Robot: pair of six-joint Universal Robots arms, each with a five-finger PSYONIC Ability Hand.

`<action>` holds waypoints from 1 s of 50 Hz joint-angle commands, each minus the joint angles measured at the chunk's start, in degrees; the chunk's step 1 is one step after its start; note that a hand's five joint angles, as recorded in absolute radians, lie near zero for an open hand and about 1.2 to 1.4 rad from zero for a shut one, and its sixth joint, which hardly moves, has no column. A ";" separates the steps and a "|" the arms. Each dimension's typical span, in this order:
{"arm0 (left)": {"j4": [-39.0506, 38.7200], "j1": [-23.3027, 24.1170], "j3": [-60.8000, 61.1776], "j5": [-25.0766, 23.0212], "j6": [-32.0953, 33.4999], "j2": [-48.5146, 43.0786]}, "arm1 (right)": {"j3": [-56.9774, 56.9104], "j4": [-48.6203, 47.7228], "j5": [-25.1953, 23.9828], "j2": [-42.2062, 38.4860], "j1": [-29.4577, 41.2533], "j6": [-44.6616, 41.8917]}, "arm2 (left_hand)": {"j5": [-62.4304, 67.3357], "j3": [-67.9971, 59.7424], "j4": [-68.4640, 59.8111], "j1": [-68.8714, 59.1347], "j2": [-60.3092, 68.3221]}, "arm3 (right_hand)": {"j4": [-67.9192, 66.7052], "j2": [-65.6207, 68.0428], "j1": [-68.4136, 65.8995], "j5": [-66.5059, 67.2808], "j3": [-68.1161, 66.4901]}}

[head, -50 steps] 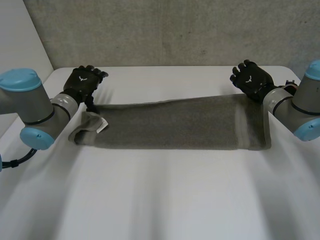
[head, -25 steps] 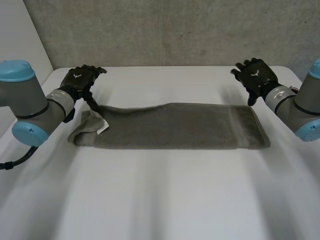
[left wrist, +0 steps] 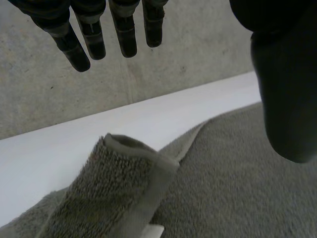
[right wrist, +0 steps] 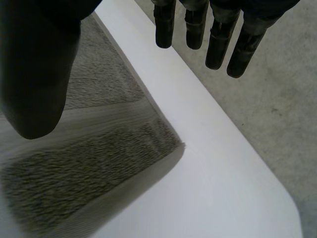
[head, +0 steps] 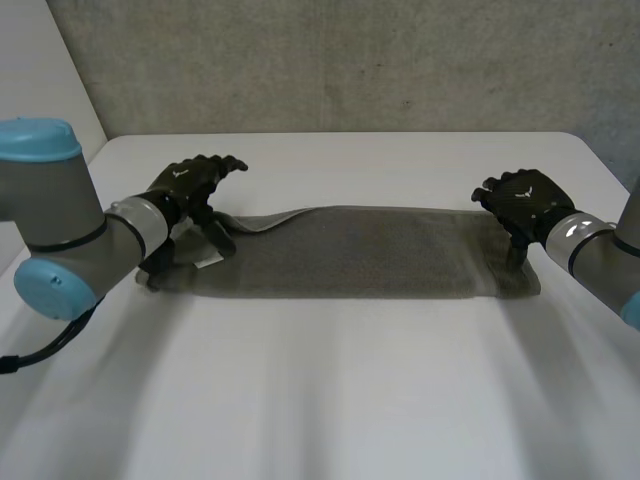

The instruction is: Fold the towel.

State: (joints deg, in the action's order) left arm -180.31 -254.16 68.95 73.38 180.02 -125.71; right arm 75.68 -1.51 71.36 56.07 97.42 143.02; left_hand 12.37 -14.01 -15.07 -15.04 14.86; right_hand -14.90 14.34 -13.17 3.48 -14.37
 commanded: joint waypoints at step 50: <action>-13.84 -0.73 14.10 12.05 14.57 3.19 | -2.89 1.58 3.34 -4.74 -15.40 -0.62 | -12.32 3.96 5.03 5.00 -4.82 | -65.10 65.66 -66.83 66.52 -65.63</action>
State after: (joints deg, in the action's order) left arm -194.46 -254.89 82.82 85.43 194.59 -122.80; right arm 76.97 -3.09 74.44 51.32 86.33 146.25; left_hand 12.30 -13.99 -15.07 -15.05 14.86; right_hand -76.96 75.37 -75.57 66.38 -76.42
